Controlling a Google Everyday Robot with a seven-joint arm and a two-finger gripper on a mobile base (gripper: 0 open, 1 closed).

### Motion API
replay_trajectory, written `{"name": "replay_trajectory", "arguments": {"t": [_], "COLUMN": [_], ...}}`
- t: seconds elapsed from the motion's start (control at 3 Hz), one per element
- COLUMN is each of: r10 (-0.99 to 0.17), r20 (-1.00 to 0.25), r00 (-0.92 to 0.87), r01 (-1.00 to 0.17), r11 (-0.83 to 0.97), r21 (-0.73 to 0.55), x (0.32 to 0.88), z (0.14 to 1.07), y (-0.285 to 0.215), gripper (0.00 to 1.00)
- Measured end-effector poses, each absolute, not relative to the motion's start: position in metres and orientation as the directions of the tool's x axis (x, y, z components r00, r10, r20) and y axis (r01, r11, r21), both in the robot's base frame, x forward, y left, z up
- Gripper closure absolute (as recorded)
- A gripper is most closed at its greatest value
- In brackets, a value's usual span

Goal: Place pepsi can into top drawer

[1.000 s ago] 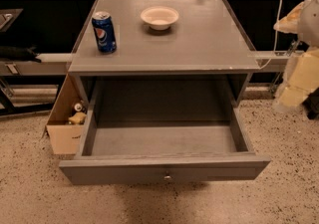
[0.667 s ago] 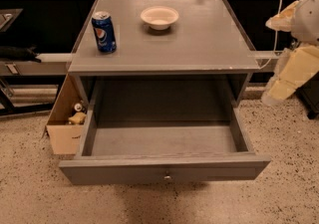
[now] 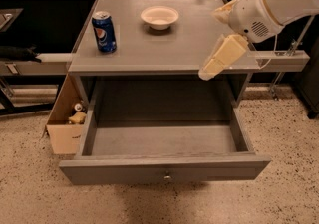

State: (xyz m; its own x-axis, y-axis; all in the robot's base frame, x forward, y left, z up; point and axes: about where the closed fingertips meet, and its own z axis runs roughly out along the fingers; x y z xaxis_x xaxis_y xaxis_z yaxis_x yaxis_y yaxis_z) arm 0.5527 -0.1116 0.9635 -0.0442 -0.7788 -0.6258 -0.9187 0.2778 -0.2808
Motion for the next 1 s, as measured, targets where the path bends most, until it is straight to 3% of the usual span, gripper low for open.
{"name": "replay_trajectory", "arguments": {"t": [0.33, 0.67, 1.0], "r10": [-0.776, -0.749, -0.685], "r20": [-0.630, -0.662, -0.727], "r00": [-0.042, -0.025, 0.042], "r01": [-0.917, -0.905, -0.908], "r11": [0.280, 0.298, 0.277], "r21": [-0.283, -0.303, -0.313], "x": [0.558, 0.603, 0.677], "z": [0.962, 0.949, 0.930], "y": [-0.110, -0.094, -0.033], "gripper": [0.00, 0.00, 0.00]}}
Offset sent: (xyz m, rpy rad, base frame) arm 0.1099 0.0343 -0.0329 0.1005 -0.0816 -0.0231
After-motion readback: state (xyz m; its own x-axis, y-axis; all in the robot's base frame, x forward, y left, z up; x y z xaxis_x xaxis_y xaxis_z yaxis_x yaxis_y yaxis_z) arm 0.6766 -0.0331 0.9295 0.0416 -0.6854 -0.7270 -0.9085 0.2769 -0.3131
